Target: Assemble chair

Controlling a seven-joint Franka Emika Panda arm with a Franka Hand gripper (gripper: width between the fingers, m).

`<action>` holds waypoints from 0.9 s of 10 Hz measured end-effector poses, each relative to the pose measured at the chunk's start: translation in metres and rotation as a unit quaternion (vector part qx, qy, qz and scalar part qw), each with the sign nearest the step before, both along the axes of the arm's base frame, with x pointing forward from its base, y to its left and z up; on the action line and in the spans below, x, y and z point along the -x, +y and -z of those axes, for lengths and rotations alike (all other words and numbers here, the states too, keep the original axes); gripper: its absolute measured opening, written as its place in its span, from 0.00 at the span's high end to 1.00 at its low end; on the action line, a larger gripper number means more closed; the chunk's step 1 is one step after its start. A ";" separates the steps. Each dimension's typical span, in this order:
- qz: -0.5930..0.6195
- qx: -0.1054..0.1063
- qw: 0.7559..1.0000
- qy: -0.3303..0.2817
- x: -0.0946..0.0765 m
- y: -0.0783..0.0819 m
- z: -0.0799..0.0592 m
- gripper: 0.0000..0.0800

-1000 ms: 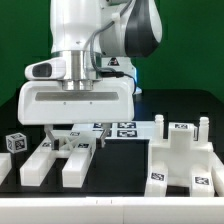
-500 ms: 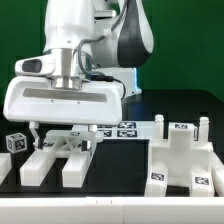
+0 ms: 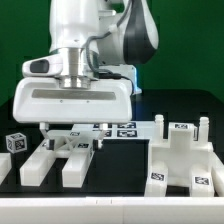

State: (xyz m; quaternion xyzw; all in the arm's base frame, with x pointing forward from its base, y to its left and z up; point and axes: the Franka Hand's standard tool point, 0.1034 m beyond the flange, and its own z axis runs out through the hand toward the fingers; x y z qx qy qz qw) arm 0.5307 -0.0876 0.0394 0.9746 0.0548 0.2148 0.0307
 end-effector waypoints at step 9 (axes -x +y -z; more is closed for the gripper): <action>0.035 0.013 0.999 0.020 0.014 -0.021 0.011 0.19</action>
Offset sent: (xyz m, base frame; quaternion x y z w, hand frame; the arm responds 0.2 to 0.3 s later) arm 0.0000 0.0000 0.0000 0.0000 0.0000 0.0000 1.0000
